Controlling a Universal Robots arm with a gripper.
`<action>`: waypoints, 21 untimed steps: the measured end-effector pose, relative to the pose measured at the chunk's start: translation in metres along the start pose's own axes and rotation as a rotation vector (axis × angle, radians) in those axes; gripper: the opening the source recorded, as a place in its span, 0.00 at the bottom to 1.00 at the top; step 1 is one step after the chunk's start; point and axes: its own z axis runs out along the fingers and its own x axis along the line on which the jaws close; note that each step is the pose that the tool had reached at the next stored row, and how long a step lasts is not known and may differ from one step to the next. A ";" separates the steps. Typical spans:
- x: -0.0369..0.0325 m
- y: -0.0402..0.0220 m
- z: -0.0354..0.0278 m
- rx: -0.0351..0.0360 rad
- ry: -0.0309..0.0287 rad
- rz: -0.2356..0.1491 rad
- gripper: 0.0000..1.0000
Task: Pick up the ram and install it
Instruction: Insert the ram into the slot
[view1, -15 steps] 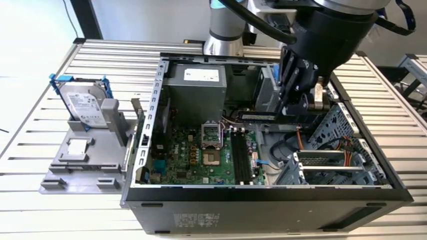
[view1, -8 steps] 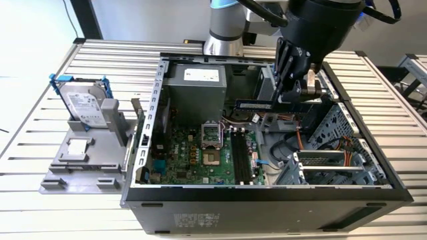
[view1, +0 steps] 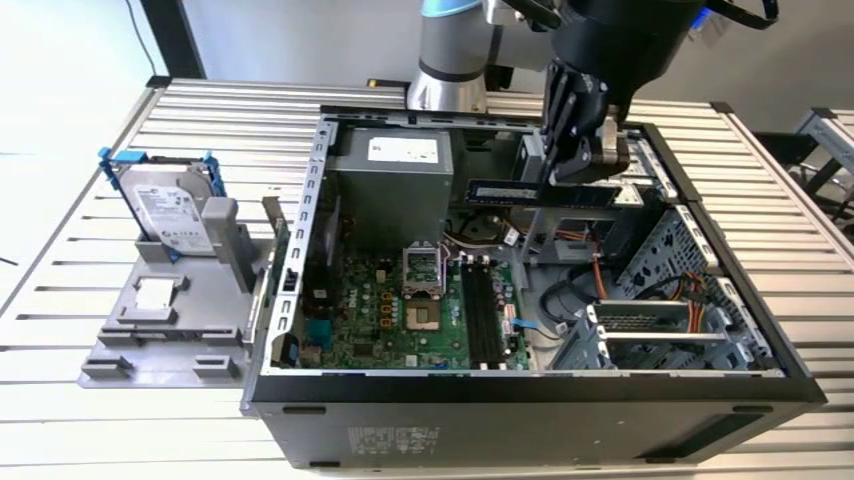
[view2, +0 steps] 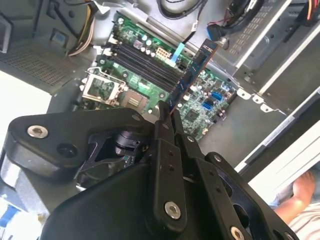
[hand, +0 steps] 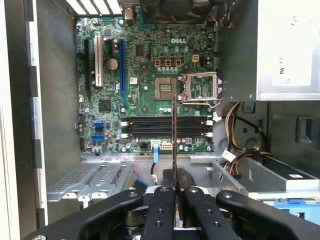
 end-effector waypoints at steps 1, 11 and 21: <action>-0.0017 0.0000 0.0000 0.0000 0.0000 0.000 0.00; -0.0027 0.0001 0.0000 -0.0020 0.0000 0.000 0.00; -0.0027 0.0001 0.0000 -0.0036 0.0000 0.007 0.00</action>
